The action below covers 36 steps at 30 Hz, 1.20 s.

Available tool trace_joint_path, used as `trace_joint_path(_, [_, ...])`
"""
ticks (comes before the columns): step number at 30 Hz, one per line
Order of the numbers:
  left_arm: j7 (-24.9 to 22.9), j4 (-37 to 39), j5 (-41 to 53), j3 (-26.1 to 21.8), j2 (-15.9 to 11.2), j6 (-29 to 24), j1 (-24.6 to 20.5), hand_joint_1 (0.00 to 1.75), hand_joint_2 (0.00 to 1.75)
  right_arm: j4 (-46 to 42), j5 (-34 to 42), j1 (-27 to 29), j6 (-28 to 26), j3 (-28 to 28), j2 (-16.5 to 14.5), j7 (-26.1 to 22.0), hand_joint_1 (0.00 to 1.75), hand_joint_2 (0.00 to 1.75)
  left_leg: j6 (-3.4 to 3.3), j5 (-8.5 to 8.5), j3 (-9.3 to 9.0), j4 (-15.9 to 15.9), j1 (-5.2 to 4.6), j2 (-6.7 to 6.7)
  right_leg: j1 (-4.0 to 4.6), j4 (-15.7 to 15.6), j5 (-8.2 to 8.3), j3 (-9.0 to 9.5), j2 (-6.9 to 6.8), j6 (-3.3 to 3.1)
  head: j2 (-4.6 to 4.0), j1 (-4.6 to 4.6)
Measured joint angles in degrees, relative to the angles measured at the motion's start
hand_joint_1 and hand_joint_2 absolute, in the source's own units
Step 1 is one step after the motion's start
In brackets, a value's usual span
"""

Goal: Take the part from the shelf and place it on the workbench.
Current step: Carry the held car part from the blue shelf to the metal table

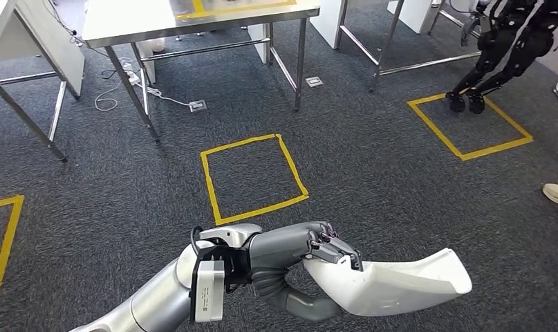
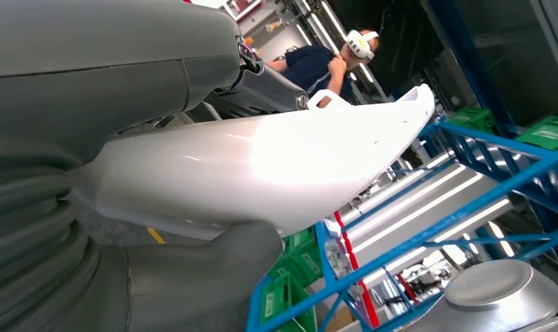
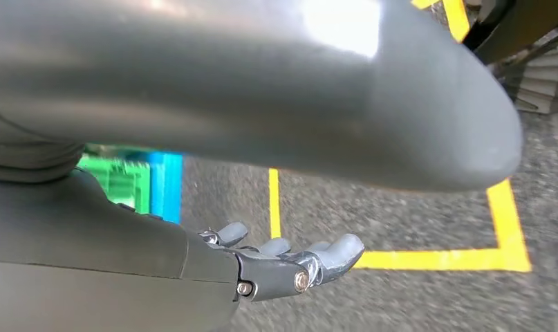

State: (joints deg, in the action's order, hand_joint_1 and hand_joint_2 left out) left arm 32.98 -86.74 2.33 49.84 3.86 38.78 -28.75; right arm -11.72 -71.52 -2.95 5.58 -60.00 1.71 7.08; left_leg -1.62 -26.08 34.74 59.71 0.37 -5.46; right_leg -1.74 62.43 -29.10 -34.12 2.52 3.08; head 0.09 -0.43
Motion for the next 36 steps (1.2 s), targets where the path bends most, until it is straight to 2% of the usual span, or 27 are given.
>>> trace_joint_path(1, [-0.02,-0.01,0.02,0.05,0.02,-0.01,-0.02,1.75,1.75,0.00,0.00,-0.02,-0.01,0.00,0.01,-0.01,0.00,0.00,0.39,0.05,0.20,0.11,0.00,-0.61,-0.04,-2.31,0.61,1.02,0.97,-0.17,0.00,0.01])
trace_joint_path(2, [-0.03,-0.01,0.04,0.10,0.04,-0.01,-0.03,1.75,1.75,0.01,-0.01,-0.03,-0.01,0.00,0.01,0.00,0.00,0.00,0.83,0.16,0.40,0.09,0.02,-1.19,0.02,-3.28,0.60,1.41,1.61,-0.40,0.00,0.02])
trace_joint_path(4, [-0.06,-0.02,0.07,0.22,0.01,-0.01,-0.04,1.75,1.75,0.00,-0.01,-0.07,-0.01,0.00,0.00,0.01,0.00,0.00,1.73,0.50,0.72,-0.17,0.12,-2.25,0.12,-3.47,0.75,1.45,0.63,-1.15,0.00,0.02])
trace_joint_path(5, [-0.05,-0.04,0.07,0.25,-0.02,-0.01,-0.05,1.75,1.75,-0.01,-0.01,-0.11,-0.01,0.00,-0.01,-0.01,0.00,0.00,2.06,0.40,0.90,0.01,0.09,-1.65,0.10,-3.65,0.89,1.55,-0.01,-1.60,0.00,-0.02])
trace_joint_path(6, [-0.05,-0.06,0.07,0.29,-0.06,-0.02,-0.11,1.75,1.75,-0.01,0.00,-0.13,-0.01,0.00,-0.03,-0.03,0.00,0.00,2.35,-0.30,1.45,1.00,0.00,-0.27,0.06,-3.84,1.00,1.63,-0.76,-2.10,0.00,-0.19])
trace_joint_path(8, [-0.04,-0.10,0.07,0.37,-0.10,-0.03,-0.21,1.75,1.75,-0.01,0.00,-0.06,-0.01,0.00,-0.04,-0.06,0.00,0.00,2.74,-3.56,4.00,6.42,-0.11,3.42,0.18,-4.03,1.00,1.72,-2.35,-2.81,0.00,-0.57])
trace_joint_path(9, [-0.05,-0.08,0.08,0.42,-0.15,-0.03,-0.22,1.75,1.75,-0.01,0.00,0.05,-0.01,0.00,-0.04,-0.06,0.00,0.00,2.91,-5.52,5.81,10.28,-0.06,4.41,0.30,-4.01,0.93,1.70,-3.19,-3.01,0.00,-0.71])
trace_joint_path(10, [-0.06,-0.05,0.09,0.46,-0.22,-0.03,-0.20,1.75,1.75,-0.01,-0.01,0.15,-0.01,0.00,-0.03,-0.05,0.00,0.00,3.04,-6.89,7.35,13.62,0.00,4.79,0.39,-3.99,0.89,1.68,-4.04,-3.07,0.00,-0.73])
trace_joint_path(11, [-0.07,-0.02,0.11,0.51,-0.31,-0.04,-0.17,1.75,1.75,-0.01,-0.01,0.19,-0.01,0.00,-0.03,-0.06,0.00,0.00,3.10,-7.30,8.13,15.49,0.02,4.92,0.45,-3.97,0.87,1.68,-4.84,-3.08,0.00,-0.73])
trace_joint_path(12, [-0.08,0.01,0.14,0.56,-0.40,-0.05,-0.16,1.75,1.75,-0.01,-0.02,0.16,-0.01,0.00,-0.02,-0.08,0.00,0.00,3.08,-6.59,7.76,15.15,0.03,5.09,0.50,-3.95,0.83,1.71,-5.63,-3.06,0.00,-0.73])
trace_joint_path(13, [-0.08,0.01,0.16,0.62,-0.46,-0.07,-0.16,1.75,1.75,0.00,-0.02,0.09,-0.01,0.00,-0.03,-0.13,0.00,0.00,2.96,-5.04,6.28,12.66,0.01,5.49,0.53,-3.92,0.77,1.79,-6.33,-2.98,0.00,-0.73])
trace_joint_path(15, [-0.08,-0.01,0.33,0.75,-0.45,-0.20,-0.26,1.75,1.75,0.01,0.06,-0.01,-0.01,-0.01,-0.04,-0.45,0.00,0.00,2.41,-1.94,1.85,4.88,-0.17,6.84,0.71,-3.77,0.51,1.95,-7.30,-2.57,0.00,-0.73])
trace_joint_path(16, [-0.08,-0.02,0.43,0.81,-0.40,-0.30,-0.31,1.75,1.75,0.01,0.16,-0.06,-0.06,-0.02,-0.04,-0.67,0.00,0.00,1.99,-1.19,0.35,2.10,-0.28,7.35,0.85,-3.68,0.41,1.99,-7.64,-2.26,0.00,-0.70])
trace_joint_path(17, [-0.08,-0.03,0.53,0.85,-0.35,-0.41,-0.36,1.75,1.75,0.00,0.32,-0.14,-0.15,-0.04,-0.04,-0.88,0.00,0.00,1.59,-0.98,-0.41,0.56,-0.41,7.54,0.98,-3.64,0.37,2.00,-7.89,-1.93,0.00,-0.68])
trace_joint_path(18, [-0.09,-0.04,0.67,0.90,-0.33,-0.50,-0.37,1.75,1.75,-0.01,0.48,-0.24,-0.25,-0.10,-0.03,-1.00,0.00,0.00,1.29,-1.04,-0.53,0.15,-0.47,7.40,1.09,-3.59,0.31,1.95,-8.14,-1.71,0.00,-0.67])
trace_joint_path(22, [-0.16,-0.05,1.83,1.13,-0.41,-0.75,-0.41,1.75,1.75,-0.01,0.65,-0.41,-0.53,-0.39,0.12,-1.10,0.00,0.00,0.94,-0.78,-0.47,-0.06,-0.43,7.16,1.19,-3.99,0.66,2.14,-8.19,-2.85,0.00,-0.55])
trace_joint_path(29, [-0.10,-0.09,2.34,1.75,-0.41,-0.98,-0.43,1.75,1.75,-0.01,0.51,-0.38,-1.09,-0.46,0.26,-1.19,0.00,0.00,0.36,-0.87,-0.46,-0.01,-0.56,7.39,1.09,-4.81,1.12,2.48,-8.01,-1.15,0.00,-0.54])
trace_joint_path(36, [-0.15,-0.52,2.43,1.95,-0.31,-1.08,-0.49,1.75,1.75,0.01,0.25,-0.40,-2.07,-0.46,-0.17,-1.77,0.00,0.00,0.33,-0.80,-0.52,-0.02,-0.53,7.42,1.16,-4.80,1.18,2.46,-7.97,-0.97,0.00,-0.55])
